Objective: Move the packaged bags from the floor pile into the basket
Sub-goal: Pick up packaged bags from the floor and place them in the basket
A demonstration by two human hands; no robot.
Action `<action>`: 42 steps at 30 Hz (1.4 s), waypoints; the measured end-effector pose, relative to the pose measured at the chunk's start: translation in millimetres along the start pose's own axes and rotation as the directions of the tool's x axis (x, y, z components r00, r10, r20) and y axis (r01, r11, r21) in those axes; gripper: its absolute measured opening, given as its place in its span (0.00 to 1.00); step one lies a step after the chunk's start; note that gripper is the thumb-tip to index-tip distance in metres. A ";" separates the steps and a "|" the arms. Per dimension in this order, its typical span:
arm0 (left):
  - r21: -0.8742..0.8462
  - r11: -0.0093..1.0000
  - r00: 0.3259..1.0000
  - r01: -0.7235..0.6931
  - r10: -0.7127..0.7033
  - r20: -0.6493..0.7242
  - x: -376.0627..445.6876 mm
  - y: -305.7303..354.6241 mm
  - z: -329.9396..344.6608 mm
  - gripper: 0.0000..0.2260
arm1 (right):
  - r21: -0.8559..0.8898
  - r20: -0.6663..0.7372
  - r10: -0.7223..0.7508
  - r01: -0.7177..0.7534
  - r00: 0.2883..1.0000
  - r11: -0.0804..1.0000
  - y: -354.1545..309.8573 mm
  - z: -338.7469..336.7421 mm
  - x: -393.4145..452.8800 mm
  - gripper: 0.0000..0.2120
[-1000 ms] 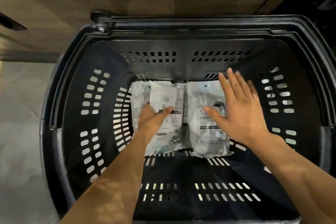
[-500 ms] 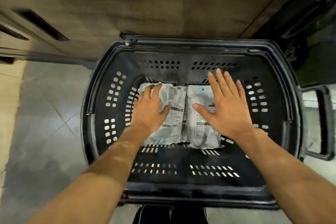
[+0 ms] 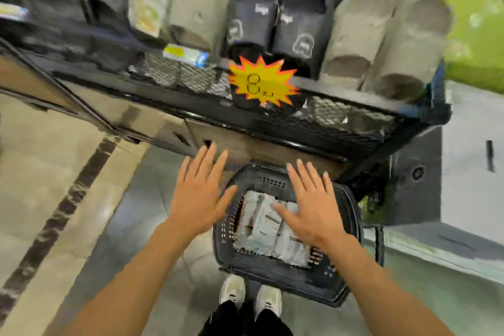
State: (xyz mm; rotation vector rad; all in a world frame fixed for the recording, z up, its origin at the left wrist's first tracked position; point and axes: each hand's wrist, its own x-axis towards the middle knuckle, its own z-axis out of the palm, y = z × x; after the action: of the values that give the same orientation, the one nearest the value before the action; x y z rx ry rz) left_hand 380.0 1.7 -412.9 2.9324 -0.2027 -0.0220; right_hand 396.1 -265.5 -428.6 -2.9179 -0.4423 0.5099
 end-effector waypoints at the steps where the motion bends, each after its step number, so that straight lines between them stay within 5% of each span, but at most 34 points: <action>1: 0.015 1.000 1.000 0.020 -0.019 -0.025 -7.0 -6.1 -32.8 0.34 | 0.004 -0.030 -0.034 0.035 0.999 0.999 -18.1 -28.8 -5.4 0.45; 9: 0.046 0.939 0.908 0.341 -0.316 -0.277 -67.8 -80.6 -259.2 0.36 | -0.090 -0.191 -0.402 0.392 0.896 0.916 -171.2 -211.6 2.3 0.46; 16: -0.016 0.814 0.683 0.580 -0.497 -0.535 -164.8 -182.5 -363.0 0.34 | -0.217 -0.170 -0.692 0.658 0.702 0.721 -363.9 -297.5 39.2 0.50; 27: -0.082 0.579 0.446 0.811 -0.704 -0.552 -291.2 -392.5 -413.3 0.36 | -0.240 -0.182 -0.835 0.800 0.520 0.550 -644.2 -285.8 103.9 0.57; 33: -0.092 0.436 0.341 0.895 -0.804 -0.487 -327.1 -480.8 -413.8 0.38 | -0.240 -0.115 -0.887 0.854 0.447 0.462 -757.0 -258.8 150.0 0.50; 42: -0.108 0.361 0.281 0.926 -0.853 -0.439 -309.1 -674.8 -438.6 0.34 | -0.174 -0.041 -0.919 0.903 0.391 0.392 -952.3 -218.7 270.3 0.50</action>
State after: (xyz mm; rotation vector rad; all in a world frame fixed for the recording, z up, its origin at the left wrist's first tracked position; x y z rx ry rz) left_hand 177.3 786.3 -118.7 2.6216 1.6308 0.4956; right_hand 467.1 699.2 -125.0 -2.1920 -1.9486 0.0843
